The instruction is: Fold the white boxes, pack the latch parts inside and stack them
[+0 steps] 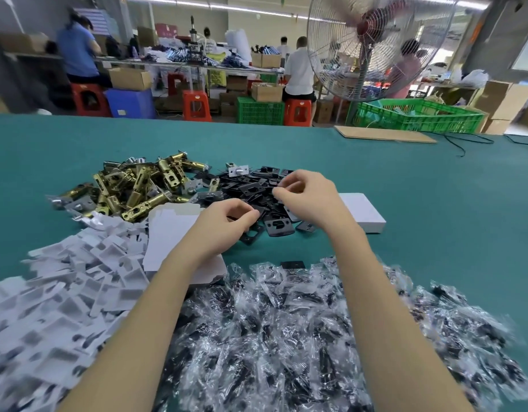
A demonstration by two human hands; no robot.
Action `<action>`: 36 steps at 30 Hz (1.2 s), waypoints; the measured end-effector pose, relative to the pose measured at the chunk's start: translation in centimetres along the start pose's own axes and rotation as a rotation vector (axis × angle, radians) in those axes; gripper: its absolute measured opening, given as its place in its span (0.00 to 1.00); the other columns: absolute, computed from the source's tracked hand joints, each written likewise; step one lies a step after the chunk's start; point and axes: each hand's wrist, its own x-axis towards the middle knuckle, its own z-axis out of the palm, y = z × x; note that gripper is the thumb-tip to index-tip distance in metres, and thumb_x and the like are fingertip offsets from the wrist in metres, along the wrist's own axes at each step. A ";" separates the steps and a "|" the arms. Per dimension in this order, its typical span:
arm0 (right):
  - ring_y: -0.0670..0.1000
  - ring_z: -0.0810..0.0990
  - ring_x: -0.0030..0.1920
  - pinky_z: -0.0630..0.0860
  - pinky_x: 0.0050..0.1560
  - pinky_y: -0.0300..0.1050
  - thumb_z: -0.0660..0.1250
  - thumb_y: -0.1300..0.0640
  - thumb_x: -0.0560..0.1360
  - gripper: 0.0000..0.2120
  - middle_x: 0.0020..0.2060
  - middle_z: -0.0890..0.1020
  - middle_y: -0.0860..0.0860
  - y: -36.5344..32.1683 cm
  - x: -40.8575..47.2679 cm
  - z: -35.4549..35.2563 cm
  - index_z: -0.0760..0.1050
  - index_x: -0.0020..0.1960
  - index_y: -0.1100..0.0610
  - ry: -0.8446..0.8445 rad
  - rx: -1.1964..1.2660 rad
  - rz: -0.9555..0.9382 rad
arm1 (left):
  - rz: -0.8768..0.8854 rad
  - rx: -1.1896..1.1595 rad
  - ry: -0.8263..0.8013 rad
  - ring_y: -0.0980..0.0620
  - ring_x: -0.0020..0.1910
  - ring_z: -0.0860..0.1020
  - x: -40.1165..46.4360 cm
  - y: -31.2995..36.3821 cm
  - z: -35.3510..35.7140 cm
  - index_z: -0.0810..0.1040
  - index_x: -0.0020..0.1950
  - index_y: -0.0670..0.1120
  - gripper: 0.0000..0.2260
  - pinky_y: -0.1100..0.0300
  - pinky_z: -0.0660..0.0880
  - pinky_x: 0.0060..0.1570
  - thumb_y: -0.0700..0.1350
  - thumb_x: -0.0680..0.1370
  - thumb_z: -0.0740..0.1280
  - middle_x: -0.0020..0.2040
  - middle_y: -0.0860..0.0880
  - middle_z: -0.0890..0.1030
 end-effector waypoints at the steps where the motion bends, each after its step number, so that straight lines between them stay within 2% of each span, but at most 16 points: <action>1: 0.47 0.82 0.45 0.79 0.40 0.41 0.68 0.49 0.76 0.05 0.43 0.83 0.43 -0.8 -0.4 1.3 0.80 0.50 0.47 -0.052 0.036 -0.024 | 0.000 -0.022 0.049 0.55 0.46 0.84 0.0 0.1 -0.1 0.84 0.48 0.54 0.04 0.47 0.82 0.55 0.50 0.80 0.69 0.44 0.54 0.86; 3: 0.51 0.84 0.45 0.83 0.46 0.48 0.67 0.52 0.77 0.06 0.44 0.86 0.47 -1.5 -1.4 4.1 0.82 0.50 0.50 -0.153 -0.023 -0.091 | 0.007 -0.041 0.193 0.51 0.44 0.85 0.2 0.1 -0.4 0.85 0.46 0.50 0.06 0.47 0.82 0.53 0.47 0.80 0.69 0.42 0.52 0.86; 5: 0.52 0.83 0.47 0.82 0.52 0.51 0.65 0.54 0.78 0.09 0.46 0.86 0.50 -1.7 -2.1 6.1 0.83 0.53 0.52 -0.254 -0.117 -0.145 | 0.000 -0.044 0.331 0.49 0.45 0.84 0.4 0.0 -0.9 0.85 0.44 0.48 0.08 0.48 0.81 0.51 0.47 0.80 0.69 0.41 0.51 0.85; 9: 0.50 0.84 0.42 0.83 0.50 0.52 0.64 0.49 0.80 0.10 0.43 0.86 0.48 -1.8 -2.1 7.1 0.83 0.53 0.50 -0.401 -0.112 -0.176 | -0.052 -0.029 0.485 0.58 0.42 0.79 0.8 -0.7 -2.6 0.82 0.42 0.50 0.08 0.59 0.72 0.41 0.50 0.80 0.68 0.40 0.55 0.83; 12: 0.49 0.84 0.35 0.83 0.44 0.50 0.64 0.38 0.78 0.19 0.39 0.87 0.49 -2.3 -2.1 7.3 0.82 0.49 0.53 -0.454 -0.111 -0.174 | -0.164 0.049 0.402 0.58 0.45 0.78 1.0 -1.6 -3.2 0.82 0.48 0.49 0.08 0.61 0.70 0.41 0.52 0.80 0.68 0.45 0.56 0.82; 14: 0.50 0.83 0.33 0.82 0.40 0.48 0.64 0.32 0.74 0.28 0.38 0.87 0.52 -2.6 -2.4 7.7 0.81 0.48 0.58 -0.494 -0.106 -0.145 | -0.216 0.059 0.358 0.55 0.48 0.78 1.1 -1.9 -2.8 0.82 0.50 0.48 0.10 0.58 0.72 0.47 0.54 0.80 0.67 0.47 0.56 0.82; 16: 0.51 0.81 0.34 0.78 0.37 0.47 0.68 0.30 0.72 0.29 0.38 0.86 0.52 -2.3 -2.6 8.1 0.78 0.46 0.58 -0.505 -0.139 -0.131 | -0.202 0.027 0.343 0.54 0.49 0.78 1.0 -1.6 -2.1 0.81 0.49 0.48 0.12 0.58 0.72 0.47 0.56 0.81 0.66 0.47 0.55 0.82; 19: 0.48 0.76 0.31 0.71 0.29 0.40 0.74 0.39 0.72 0.20 0.34 0.82 0.49 -1.3 -2.3 7.5 0.75 0.42 0.55 -0.506 -0.050 -0.054 | -0.154 -0.081 0.325 0.60 0.47 0.77 1.0 -0.9 -1.5 0.81 0.49 0.47 0.13 0.62 0.69 0.42 0.56 0.82 0.66 0.47 0.55 0.82; 21: 0.48 0.82 0.36 0.75 0.33 0.40 0.75 0.47 0.73 0.14 0.39 0.85 0.48 -0.8 -1.7 6.3 0.76 0.46 0.56 -0.470 0.060 0.003 | -0.087 -0.115 0.402 0.58 0.48 0.78 0.8 -0.6 -1.5 0.80 0.51 0.47 0.10 0.60 0.74 0.46 0.52 0.81 0.67 0.48 0.54 0.81; 23: 0.50 0.86 0.46 0.80 0.39 0.44 0.75 0.54 0.74 0.13 0.48 0.86 0.51 -0.5 -1.1 5.1 0.75 0.54 0.55 -0.402 0.210 0.063 | -0.017 -0.074 0.521 0.54 0.51 0.77 0.8 -0.3 -1.6 0.78 0.54 0.46 0.09 0.56 0.75 0.53 0.50 0.80 0.69 0.50 0.53 0.79; 25: 0.52 0.86 0.50 0.85 0.45 0.51 0.73 0.60 0.75 0.16 0.53 0.85 0.53 -0.1 -0.6 3.9 0.73 0.60 0.57 -0.348 0.394 0.101 | 0.002 -0.009 0.536 0.51 0.56 0.76 0.9 0.1 -1.7 0.74 0.62 0.46 0.18 0.55 0.74 0.57 0.54 0.78 0.72 0.56 0.51 0.77; 27: 0.53 0.86 0.52 0.85 0.51 0.54 0.72 0.62 0.76 0.17 0.53 0.86 0.53 0.3 -0.5 2.9 0.72 0.62 0.57 -0.347 0.506 0.090 | -0.031 -0.057 0.422 0.54 0.56 0.76 0.8 0.7 -1.4 0.69 0.68 0.49 0.29 0.60 0.74 0.51 0.60 0.74 0.75 0.58 0.53 0.76; 30: 0.48 0.85 0.52 0.84 0.50 0.47 0.72 0.64 0.76 0.22 0.54 0.85 0.48 0.1 -0.9 1.6 0.70 0.67 0.53 -0.406 0.376 -0.045 | -0.003 -0.127 0.289 0.66 0.53 0.75 0.5 1.6 -0.2 0.64 0.65 0.55 0.34 0.67 0.73 0.45 0.61 0.68 0.79 0.55 0.62 0.75; 32: 0.48 0.80 0.49 0.83 0.52 0.50 0.70 0.66 0.76 0.29 0.55 0.80 0.48 -0.2 -1.2 0.7 0.64 0.72 0.48 -0.464 0.201 -0.131 | 0.053 -0.134 0.272 0.64 0.55 0.77 0.4 1.7 0.7 0.63 0.66 0.54 0.38 0.65 0.76 0.49 0.60 0.65 0.82 0.57 0.60 0.76; 34: 0.52 0.77 0.48 0.81 0.52 0.58 0.70 0.64 0.77 0.32 0.56 0.79 0.53 -0.5 -1.6 -1.0 0.61 0.75 0.45 -0.590 0.133 -0.140 | 0.086 -0.133 0.275 0.64 0.56 0.76 0.3 1.7 1.0 0.62 0.67 0.54 0.41 0.66 0.76 0.50 0.59 0.64 0.83 0.57 0.60 0.75; 36: 0.53 0.80 0.48 0.78 0.46 0.56 0.73 0.58 0.78 0.32 0.59 0.81 0.56 -0.8 -1.9 -2.9 0.62 0.75 0.41 -0.667 0.103 -0.152 | 0.105 -0.087 0.280 0.63 0.56 0.75 0.3 1.5 1.0 0.62 0.67 0.53 0.41 0.66 0.75 0.49 0.59 0.64 0.83 0.58 0.60 0.74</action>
